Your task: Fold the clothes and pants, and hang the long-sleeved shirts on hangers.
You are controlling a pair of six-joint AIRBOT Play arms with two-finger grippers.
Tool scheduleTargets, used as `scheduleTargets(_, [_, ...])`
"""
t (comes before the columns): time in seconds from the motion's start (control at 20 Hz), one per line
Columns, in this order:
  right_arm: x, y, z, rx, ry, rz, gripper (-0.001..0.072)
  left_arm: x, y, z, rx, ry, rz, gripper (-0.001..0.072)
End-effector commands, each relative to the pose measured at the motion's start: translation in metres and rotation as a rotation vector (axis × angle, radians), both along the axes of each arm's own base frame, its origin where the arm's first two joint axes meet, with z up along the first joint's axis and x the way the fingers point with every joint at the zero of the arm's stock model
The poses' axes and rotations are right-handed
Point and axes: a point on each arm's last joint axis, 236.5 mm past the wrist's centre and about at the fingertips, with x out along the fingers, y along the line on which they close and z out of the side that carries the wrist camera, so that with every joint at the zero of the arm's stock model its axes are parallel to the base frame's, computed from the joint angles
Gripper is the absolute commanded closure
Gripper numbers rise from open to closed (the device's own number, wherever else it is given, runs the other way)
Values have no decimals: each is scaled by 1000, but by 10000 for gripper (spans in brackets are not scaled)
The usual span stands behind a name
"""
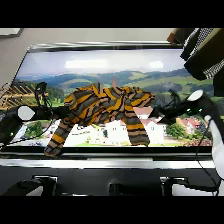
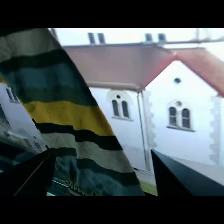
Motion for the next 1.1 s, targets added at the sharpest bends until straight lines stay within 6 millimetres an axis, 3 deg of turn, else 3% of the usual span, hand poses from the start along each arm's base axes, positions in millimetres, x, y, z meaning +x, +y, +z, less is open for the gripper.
scheduleTargets(0.0, [-33, 35, -36, 50, 62, 34, 32, 2, 0, 1, 0, -8, 3, 688])
scheduleTargets(0.2, [-34, 53, -44, 38, 62, 49, 63, 2, 0, 1, 0, -8, 3, 688])
scheduleTargets(0.25, [-32, 56, -45, 43, 64, 37, 152, 2, 0, 1, 0, -8, 3, 688])
scheduleTargets(0.3, [-29, 60, -43, 58, 58, 27, 390, 2, 0, 1, 0, -8, 3, 688])
scheduleTargets(0.35, [-26, 63, -37, 76, 47, 24, 682, 2, 0, 1, 0, -9, 3, 688])
scheduleTargets(0.45, [1, 66, -5, 89, -61, 36, 691, 5, 1, 7, -2, -21, 5, 689])
scheduleTargets(0.5, [25, 65, 24, 82, -160, 48, 691, 10, 2, 16, -4, -36, 9, 689])
scheduleTargets(0.55, [53, 62, 61, 67, -274, 51, 691, 18, 7, 30, -4, -60, 15, 690])
scheduleTargets(0.65, [114, 48, 166, -8, -578, 19, 691, 37, 23, 74, 33, -138, 26, 690])
scheduleTargets(0.75, [155, 19, 301, -128, -927, -78, 691, 55, 45, 136, 103, -252, 38, 690])
scheduleTargets(0.8, [158, 0, 375, -196, -1100, -147, 691, 60, 53, 171, 127, -315, 45, 690])
scheduleTargets(0.9, [129, -39, 501, -327, -1391, -287, 691, 61, 62, 253, 155, -473, 62, 690])
scheduleTargets(1.0, [68, -71, 591, -414, -1624, -434, 691, 47, 64, 327, 149, -632, 77, 690])
scheduleTargets(1.05, [34, -81, 619, -448, -1703, -482, 691, 33, 65, 363, 143, -714, 85, 690])
